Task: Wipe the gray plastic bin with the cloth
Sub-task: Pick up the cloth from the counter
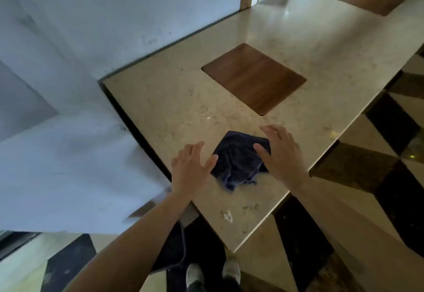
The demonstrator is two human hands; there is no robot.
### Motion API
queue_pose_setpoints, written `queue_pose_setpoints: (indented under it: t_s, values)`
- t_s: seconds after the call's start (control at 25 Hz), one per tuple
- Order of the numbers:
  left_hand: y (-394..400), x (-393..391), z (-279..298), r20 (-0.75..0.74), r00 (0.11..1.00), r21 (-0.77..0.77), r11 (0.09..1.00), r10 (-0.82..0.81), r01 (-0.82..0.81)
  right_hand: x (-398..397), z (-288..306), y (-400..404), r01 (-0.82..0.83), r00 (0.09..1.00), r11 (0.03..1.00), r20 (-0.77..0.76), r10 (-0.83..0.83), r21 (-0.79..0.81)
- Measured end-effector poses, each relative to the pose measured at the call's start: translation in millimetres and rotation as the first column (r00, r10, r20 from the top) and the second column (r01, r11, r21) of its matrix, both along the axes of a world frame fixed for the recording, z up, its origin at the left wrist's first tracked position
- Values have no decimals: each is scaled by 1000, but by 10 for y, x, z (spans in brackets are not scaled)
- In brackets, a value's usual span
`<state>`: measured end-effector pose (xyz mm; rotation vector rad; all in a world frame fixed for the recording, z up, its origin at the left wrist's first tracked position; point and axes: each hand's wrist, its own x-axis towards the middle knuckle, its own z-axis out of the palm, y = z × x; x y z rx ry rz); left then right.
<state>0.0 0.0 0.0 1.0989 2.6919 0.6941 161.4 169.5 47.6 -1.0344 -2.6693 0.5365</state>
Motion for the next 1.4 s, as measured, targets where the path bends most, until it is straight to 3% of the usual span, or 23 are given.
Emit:
queue_pose_setpoints:
  t_s: [0.12,0.2,0.4,0.64,0.8,0.92,1.04,1.12,1.2,1.4]
  values:
    - [191,-131,-360,-41,999,-192,981,-5,-3,-284,-387,170,-30,972,999,232,37,-34]
    - [276,-156,-491,1,1000,-236,971,-25,25,-408,-583,239,-46,922,996,381,73,-80]
    - [465,-175,-590,111,994,-227,973,-13,38,-531,-716,328,48,885,998,464,-21,-46]
    - [636,-251,-548,342,939,-243,969,42,46,-605,-715,398,131,910,990,402,-96,-60]
    - [635,-272,-512,407,913,-159,986,23,46,-530,-641,385,161,976,957,185,-118,-242]
    - [635,-295,-417,472,881,-139,990,34,36,-454,-475,368,78,996,951,62,-63,-299]
    - [690,-319,-131,623,780,73,997,-65,25,-427,-154,339,-76,997,947,-21,73,-311]
    - [710,-357,133,606,764,230,968,-222,99,-431,90,333,-187,982,946,-40,183,-265]
    - [686,-387,401,535,780,293,937,-324,189,-422,342,337,-255,967,952,-52,250,-171]
    - [492,-308,1207,468,789,365,900,-399,239,-280,1028,378,-264,961,964,-81,265,16]
